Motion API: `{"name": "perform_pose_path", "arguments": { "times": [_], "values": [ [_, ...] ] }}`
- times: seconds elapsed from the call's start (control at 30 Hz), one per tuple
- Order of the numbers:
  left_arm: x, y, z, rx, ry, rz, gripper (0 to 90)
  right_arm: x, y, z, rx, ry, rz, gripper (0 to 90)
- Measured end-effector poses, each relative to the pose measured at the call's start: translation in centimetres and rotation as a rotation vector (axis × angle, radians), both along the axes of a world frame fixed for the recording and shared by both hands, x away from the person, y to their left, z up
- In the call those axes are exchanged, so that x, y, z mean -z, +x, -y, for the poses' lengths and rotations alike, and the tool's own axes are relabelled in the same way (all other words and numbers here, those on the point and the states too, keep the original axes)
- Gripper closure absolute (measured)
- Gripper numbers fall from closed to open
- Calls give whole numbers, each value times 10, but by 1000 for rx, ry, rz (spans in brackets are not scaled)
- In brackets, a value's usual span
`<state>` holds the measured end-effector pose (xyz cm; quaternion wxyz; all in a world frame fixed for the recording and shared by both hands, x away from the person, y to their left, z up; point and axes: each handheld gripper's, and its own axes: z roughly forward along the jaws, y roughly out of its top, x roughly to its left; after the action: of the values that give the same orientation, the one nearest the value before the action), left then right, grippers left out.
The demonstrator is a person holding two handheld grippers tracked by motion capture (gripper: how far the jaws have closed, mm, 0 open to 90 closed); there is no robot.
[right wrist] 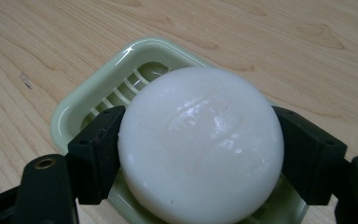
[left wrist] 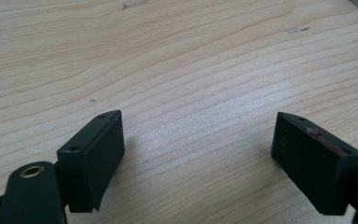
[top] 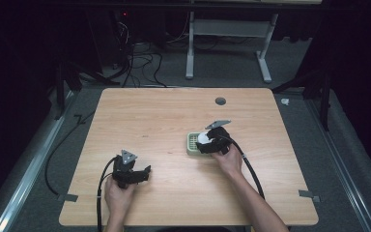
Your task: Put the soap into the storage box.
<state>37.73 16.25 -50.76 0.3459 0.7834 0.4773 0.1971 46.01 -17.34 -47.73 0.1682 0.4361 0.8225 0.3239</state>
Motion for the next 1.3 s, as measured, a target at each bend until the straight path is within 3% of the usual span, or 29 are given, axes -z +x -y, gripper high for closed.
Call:
{"name": "perform_pose_path", "arguments": {
  "times": [0.23, 1.3],
  "values": [
    [0, 0, 0, 0, 0, 0, 176, -3, -1, 4, 7, 23, 4, 199],
    [0, 0, 0, 1, 1, 1, 176, -24, -16, 28, 32, 106, 64, 201]
  ]
}}
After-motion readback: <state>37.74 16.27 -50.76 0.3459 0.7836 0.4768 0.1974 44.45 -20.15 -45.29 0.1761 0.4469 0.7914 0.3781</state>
